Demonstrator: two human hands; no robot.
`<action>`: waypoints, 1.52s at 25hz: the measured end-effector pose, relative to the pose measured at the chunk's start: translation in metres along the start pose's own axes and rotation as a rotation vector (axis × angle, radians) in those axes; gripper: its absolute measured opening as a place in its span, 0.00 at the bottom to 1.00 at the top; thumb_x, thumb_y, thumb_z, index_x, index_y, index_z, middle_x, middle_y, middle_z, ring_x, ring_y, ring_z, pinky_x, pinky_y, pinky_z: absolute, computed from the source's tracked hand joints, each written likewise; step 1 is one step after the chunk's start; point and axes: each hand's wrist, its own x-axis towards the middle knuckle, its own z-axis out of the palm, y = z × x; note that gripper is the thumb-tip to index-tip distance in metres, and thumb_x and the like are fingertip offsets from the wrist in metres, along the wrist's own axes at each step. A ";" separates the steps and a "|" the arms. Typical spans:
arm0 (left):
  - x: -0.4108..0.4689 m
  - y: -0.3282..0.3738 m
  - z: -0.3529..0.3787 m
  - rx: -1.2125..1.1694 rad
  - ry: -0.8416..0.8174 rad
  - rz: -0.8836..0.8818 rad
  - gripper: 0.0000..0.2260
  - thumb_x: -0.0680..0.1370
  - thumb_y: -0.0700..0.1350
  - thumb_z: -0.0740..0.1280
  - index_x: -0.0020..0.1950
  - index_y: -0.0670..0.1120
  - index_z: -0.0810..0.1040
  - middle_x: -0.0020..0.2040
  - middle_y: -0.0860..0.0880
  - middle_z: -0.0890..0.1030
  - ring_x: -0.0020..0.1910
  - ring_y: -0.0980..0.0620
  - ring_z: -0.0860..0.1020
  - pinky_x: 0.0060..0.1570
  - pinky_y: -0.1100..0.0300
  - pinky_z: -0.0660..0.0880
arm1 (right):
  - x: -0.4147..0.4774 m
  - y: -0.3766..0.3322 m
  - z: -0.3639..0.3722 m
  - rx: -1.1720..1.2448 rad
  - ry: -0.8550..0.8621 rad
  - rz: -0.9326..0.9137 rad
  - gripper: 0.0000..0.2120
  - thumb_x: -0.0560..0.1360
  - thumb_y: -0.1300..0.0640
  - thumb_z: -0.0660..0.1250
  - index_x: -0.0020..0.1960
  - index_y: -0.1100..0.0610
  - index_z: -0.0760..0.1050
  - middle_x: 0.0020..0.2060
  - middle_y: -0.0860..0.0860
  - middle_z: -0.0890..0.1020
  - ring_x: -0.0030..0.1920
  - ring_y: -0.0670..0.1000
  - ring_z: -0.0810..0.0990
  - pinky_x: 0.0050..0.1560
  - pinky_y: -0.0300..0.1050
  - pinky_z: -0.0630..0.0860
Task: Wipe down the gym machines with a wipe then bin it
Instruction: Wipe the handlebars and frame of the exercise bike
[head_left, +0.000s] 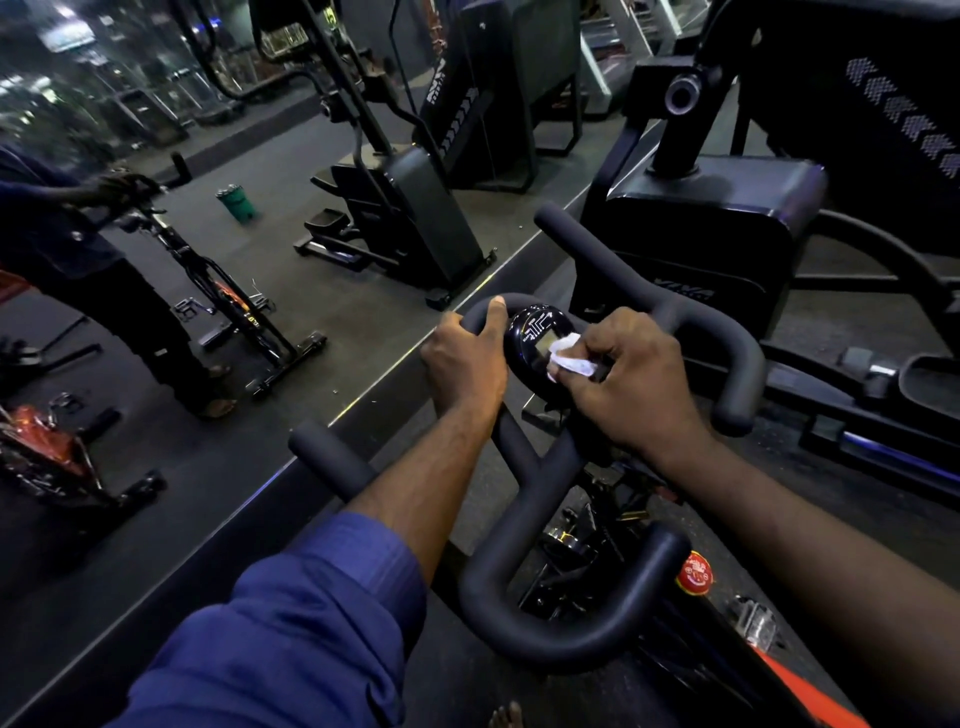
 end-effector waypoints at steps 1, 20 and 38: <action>0.000 0.000 0.000 0.005 0.001 -0.001 0.22 0.79 0.65 0.66 0.51 0.46 0.80 0.47 0.46 0.83 0.45 0.47 0.81 0.42 0.55 0.75 | 0.001 -0.001 0.001 0.007 0.016 0.042 0.10 0.68 0.50 0.80 0.38 0.51 0.80 0.38 0.46 0.75 0.44 0.52 0.77 0.46 0.42 0.68; -0.001 0.001 -0.001 -0.031 0.018 -0.027 0.21 0.79 0.64 0.67 0.47 0.46 0.79 0.47 0.44 0.84 0.43 0.45 0.78 0.41 0.57 0.67 | -0.021 -0.011 0.018 0.028 0.150 -0.074 0.11 0.73 0.61 0.75 0.55 0.51 0.86 0.49 0.47 0.85 0.51 0.55 0.80 0.54 0.56 0.76; -0.001 0.000 -0.002 -0.027 0.021 -0.001 0.22 0.80 0.64 0.66 0.51 0.43 0.80 0.50 0.42 0.84 0.48 0.42 0.80 0.44 0.55 0.71 | 0.012 -0.022 0.001 0.156 0.060 0.118 0.08 0.70 0.56 0.76 0.48 0.47 0.87 0.42 0.41 0.87 0.44 0.41 0.84 0.50 0.41 0.80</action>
